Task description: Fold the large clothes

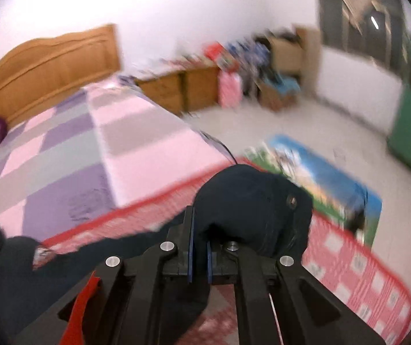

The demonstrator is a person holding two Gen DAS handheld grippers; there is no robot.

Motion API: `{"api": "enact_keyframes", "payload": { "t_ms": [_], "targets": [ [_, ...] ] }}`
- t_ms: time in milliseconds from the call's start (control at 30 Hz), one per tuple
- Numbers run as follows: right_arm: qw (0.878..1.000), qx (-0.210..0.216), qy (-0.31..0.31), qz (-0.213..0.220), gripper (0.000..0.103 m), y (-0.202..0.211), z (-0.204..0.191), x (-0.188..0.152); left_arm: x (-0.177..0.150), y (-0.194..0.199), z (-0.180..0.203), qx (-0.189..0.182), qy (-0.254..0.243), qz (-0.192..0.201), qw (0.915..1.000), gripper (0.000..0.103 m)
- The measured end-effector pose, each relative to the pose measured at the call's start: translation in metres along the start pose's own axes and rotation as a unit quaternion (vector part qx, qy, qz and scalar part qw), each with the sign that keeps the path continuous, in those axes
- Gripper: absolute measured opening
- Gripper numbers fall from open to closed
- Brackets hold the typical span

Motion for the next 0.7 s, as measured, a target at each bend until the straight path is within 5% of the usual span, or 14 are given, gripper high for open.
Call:
{"api": "enact_keyframes", "payload": {
  "t_ms": [100, 267, 367, 467, 700],
  "targets": [
    [0.995, 0.024, 0.08, 0.046, 0.006, 0.031, -0.065, 0.017, 0.003, 0.008, -0.004, -0.023, 0.012, -0.012, 0.9996, 0.103],
    [0.963, 0.088, 0.227, 0.114, 0.006, 0.084, -0.208, 0.013, -0.001, 0.046, -0.031, -0.047, 0.046, 0.004, 0.9978, 0.103],
    [0.936, 0.131, 0.3, 0.127, 0.006, 0.103, -0.302, -0.028, -0.006, 0.065, -0.049, -0.048, 0.046, 0.022, 0.9976, 0.103],
    [0.912, 0.177, 0.357, 0.094, 0.006, 0.107, -0.376, -0.094, -0.011, 0.074, -0.063, -0.043, 0.031, 0.027, 0.9982, 0.103],
    [0.866, 0.195, 0.459, 0.038, 0.006, 0.105, -0.456, -0.216, -0.019, 0.073, -0.092, -0.04, 0.026, 0.03, 0.9984, 0.103]
  ]
}}
Point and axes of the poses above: each gripper's, at about its wrist camera, not at the fingertips, and y roughly against the way its jaws point, z to its right, x to its top, the point moved 7 cm from there along -y, roughly the way its jaws point, and after that the axes turned 1 degree about -y, right-handed, at the moved point
